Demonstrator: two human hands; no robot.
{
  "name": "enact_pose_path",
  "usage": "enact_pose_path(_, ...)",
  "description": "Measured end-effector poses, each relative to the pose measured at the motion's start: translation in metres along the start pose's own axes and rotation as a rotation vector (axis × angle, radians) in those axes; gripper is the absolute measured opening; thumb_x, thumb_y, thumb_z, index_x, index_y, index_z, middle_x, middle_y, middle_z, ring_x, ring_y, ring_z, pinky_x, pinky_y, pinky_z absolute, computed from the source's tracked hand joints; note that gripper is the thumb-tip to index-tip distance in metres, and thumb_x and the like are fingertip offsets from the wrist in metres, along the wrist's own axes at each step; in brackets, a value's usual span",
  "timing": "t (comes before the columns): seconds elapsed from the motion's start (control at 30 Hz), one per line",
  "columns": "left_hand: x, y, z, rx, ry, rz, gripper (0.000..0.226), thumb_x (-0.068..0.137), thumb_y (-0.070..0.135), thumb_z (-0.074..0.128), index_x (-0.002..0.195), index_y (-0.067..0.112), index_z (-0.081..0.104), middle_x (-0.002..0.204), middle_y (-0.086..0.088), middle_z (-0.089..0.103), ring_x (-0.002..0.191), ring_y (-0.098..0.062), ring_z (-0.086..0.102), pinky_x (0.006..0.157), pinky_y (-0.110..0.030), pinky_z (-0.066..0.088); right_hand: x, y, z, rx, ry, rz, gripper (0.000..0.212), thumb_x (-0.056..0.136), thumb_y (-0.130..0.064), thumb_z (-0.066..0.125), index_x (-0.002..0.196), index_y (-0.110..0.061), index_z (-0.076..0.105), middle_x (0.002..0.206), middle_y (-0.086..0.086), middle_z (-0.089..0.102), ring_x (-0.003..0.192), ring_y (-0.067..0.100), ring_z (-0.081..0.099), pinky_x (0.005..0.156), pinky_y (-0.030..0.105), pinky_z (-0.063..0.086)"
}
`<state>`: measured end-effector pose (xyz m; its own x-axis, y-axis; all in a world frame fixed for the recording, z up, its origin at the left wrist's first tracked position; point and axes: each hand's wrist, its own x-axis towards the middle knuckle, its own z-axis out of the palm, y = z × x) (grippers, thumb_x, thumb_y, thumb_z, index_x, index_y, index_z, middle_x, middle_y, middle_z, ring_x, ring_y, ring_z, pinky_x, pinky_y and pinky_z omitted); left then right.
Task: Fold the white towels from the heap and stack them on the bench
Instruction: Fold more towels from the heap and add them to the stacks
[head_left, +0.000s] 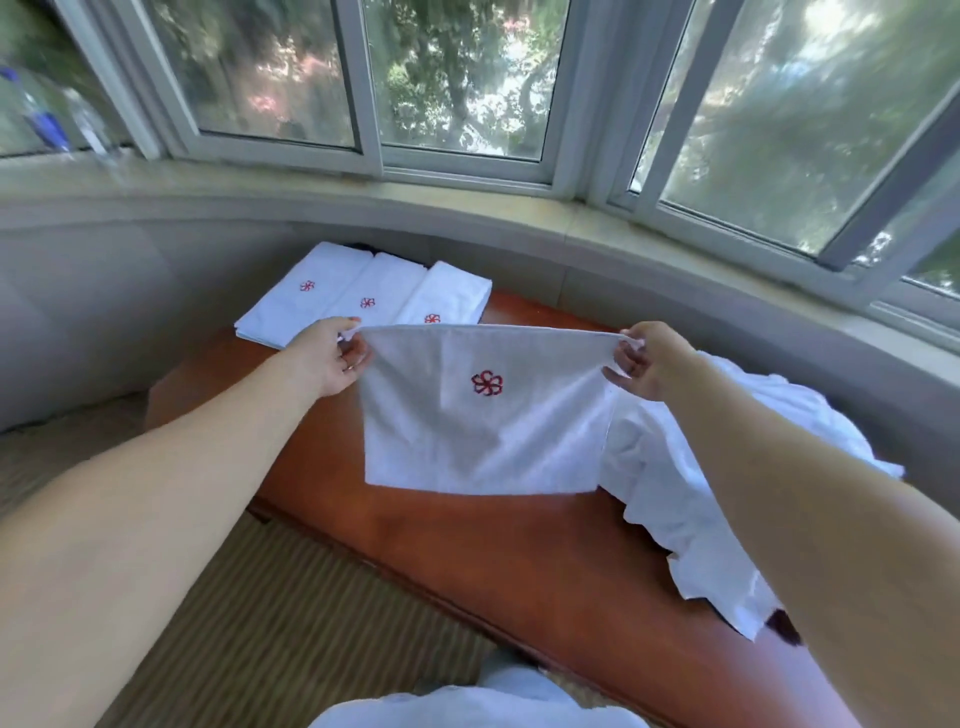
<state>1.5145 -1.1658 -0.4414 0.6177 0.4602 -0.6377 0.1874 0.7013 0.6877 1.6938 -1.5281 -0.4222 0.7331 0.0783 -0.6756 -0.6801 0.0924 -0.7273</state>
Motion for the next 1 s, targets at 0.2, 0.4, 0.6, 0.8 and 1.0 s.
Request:
enact_pose_path(0.2, 0.008, 0.006, 0.002, -0.021, 0.008, 0.093, 0.025, 0.099, 0.013, 0.065, 0.123, 0.011, 0.059, 0.109, -0.007, 0.064, 0.096, -0.018, 0.071, 0.096, -0.033, 0.051, 0.003, 0.003, 0.011, 0.046, 0.029, -0.178, 0.005, 0.099, -0.012, 0.055, 0.100, -0.013, 0.061, 0.078, 0.003, 0.060, 0.077, 0.014, 0.070, 0.096, 0.036, 0.051)
enact_pose_path(0.4, 0.011, 0.001, -0.004, 0.007, 0.030, 0.131, 0.021, 0.094, 0.017, 0.064, 0.115, 0.014, 0.065, 0.094, -0.005, 0.062, 0.101, -0.018, 0.071, 0.087, -0.033, 0.059, 0.000, 0.012, 0.004, 0.015, 0.067, -0.256, 0.010, 0.092, -0.011, 0.055, 0.085, -0.013, 0.063, 0.065, 0.004, 0.055, 0.056, 0.015, 0.055, 0.076, 0.028, 0.056)
enact_pose_path(0.6, 0.008, -0.079, -0.062, 0.308, 0.094, -0.091, 0.021, 0.090, 0.012, 0.071, 0.110, 0.010, 0.068, 0.108, -0.009, 0.066, 0.092, -0.020, 0.068, 0.082, -0.033, 0.057, 0.011, 0.101, -0.035, -0.377, 0.076, -0.018, 0.005, 0.096, -0.012, 0.060, 0.091, -0.013, 0.061, 0.071, 0.004, 0.053, 0.062, 0.013, 0.056, 0.067, 0.024, 0.055)
enact_pose_path(0.8, 0.004, -0.171, -0.144, 0.771, 0.091, -0.416, 0.029, 0.093, 0.014, 0.072, 0.120, 0.006, 0.067, 0.104, -0.005, 0.066, 0.097, -0.019, 0.065, 0.101, -0.035, 0.048, 0.009, 0.210, -0.082, -0.869, -0.004, 0.320, 0.012, 0.100, -0.014, 0.062, 0.108, -0.008, 0.056, 0.074, 0.005, 0.054, 0.066, 0.015, 0.055, 0.072, 0.025, 0.049)
enact_pose_path(1.0, -0.010, -0.188, -0.166, 1.083, -0.056, -0.627, 0.035, 0.086, -0.001, 0.072, 0.116, 0.016, 0.072, 0.114, -0.004, 0.069, 0.108, -0.017, 0.066, 0.082, -0.026, 0.054, -0.002, 0.220, -0.105, -1.272, -0.332, 0.450, 0.048, 0.085, 0.010, 0.057, 0.133, 0.014, 0.057, 0.054, -0.008, 0.053, 0.061, 0.018, 0.037, 0.072, 0.027, 0.041)
